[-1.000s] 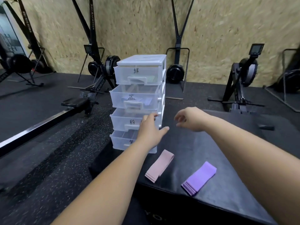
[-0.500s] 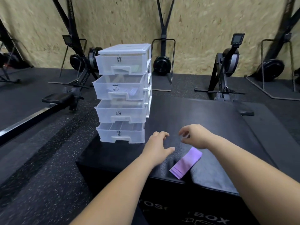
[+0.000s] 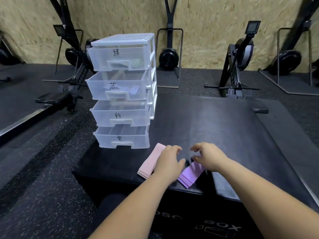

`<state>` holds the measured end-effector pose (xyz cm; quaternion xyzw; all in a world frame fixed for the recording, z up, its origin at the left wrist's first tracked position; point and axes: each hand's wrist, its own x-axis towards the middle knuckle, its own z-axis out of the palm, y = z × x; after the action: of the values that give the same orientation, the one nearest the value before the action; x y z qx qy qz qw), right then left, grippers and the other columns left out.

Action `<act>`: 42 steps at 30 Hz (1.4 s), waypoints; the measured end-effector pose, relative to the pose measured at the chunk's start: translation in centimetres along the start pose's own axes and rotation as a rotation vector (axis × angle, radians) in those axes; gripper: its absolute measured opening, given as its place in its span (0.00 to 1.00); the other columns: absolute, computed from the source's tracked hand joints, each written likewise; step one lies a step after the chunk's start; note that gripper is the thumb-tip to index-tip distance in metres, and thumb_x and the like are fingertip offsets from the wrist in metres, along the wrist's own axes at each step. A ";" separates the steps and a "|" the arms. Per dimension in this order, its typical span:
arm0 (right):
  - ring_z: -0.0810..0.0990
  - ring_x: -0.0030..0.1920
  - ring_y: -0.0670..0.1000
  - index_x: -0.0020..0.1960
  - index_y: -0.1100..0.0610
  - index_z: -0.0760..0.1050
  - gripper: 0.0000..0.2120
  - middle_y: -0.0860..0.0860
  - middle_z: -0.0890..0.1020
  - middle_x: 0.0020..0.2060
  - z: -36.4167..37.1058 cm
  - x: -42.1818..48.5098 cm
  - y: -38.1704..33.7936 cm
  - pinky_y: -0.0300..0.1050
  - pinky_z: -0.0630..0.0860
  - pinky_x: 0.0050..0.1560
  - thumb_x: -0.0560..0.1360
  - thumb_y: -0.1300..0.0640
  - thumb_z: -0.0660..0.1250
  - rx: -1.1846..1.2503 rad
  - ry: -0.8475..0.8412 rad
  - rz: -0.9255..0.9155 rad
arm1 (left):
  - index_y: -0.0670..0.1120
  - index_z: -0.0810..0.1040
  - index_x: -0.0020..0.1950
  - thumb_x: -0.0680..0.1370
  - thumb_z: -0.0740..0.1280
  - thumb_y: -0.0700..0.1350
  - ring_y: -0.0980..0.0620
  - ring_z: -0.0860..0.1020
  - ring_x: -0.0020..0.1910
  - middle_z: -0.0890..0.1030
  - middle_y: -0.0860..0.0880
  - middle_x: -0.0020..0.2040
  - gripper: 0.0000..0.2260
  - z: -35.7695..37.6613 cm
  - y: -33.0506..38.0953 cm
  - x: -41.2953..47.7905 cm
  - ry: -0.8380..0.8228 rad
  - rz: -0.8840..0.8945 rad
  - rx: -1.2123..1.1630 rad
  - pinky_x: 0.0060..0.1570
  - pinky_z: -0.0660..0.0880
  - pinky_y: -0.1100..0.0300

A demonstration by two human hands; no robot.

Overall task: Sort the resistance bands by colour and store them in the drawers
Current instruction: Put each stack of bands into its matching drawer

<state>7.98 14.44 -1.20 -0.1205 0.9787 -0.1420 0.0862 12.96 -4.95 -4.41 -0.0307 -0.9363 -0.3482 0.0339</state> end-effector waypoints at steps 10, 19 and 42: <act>0.78 0.59 0.56 0.59 0.48 0.76 0.16 0.49 0.80 0.55 4.7 3.6 -7.4 0.54 0.78 0.57 0.77 0.41 0.69 0.062 -0.019 -0.137 | 0.53 0.71 0.74 0.82 0.69 0.51 0.45 0.70 0.69 0.72 0.50 0.70 0.21 -3.2 -5.6 0.1 0.139 -0.346 0.184 0.68 0.71 0.49; 0.74 0.58 0.56 0.56 0.50 0.74 0.13 0.50 0.74 0.54 6.8 5.5 -9.8 0.52 0.77 0.55 0.76 0.45 0.70 0.199 0.056 0.069 | 0.54 0.70 0.75 0.79 0.71 0.50 0.49 0.72 0.68 0.74 0.53 0.68 0.24 -3.8 -7.1 -0.4 0.060 -0.316 0.063 0.65 0.74 0.51; 0.84 0.40 0.50 0.52 0.48 0.83 0.05 0.50 0.86 0.43 -9.3 8.1 -23.9 0.50 0.83 0.40 0.81 0.49 0.70 0.719 0.000 -0.445 | 0.54 0.81 0.59 0.80 0.74 0.58 0.57 0.85 0.51 0.87 0.55 0.52 0.12 -19.8 -4.9 3.4 0.680 -0.291 -1.005 0.56 0.82 0.55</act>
<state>3.40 -7.53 13.67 -0.2912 0.8169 -0.4896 0.0901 9.97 -21.50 7.61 0.1975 -0.5895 -0.7376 0.2636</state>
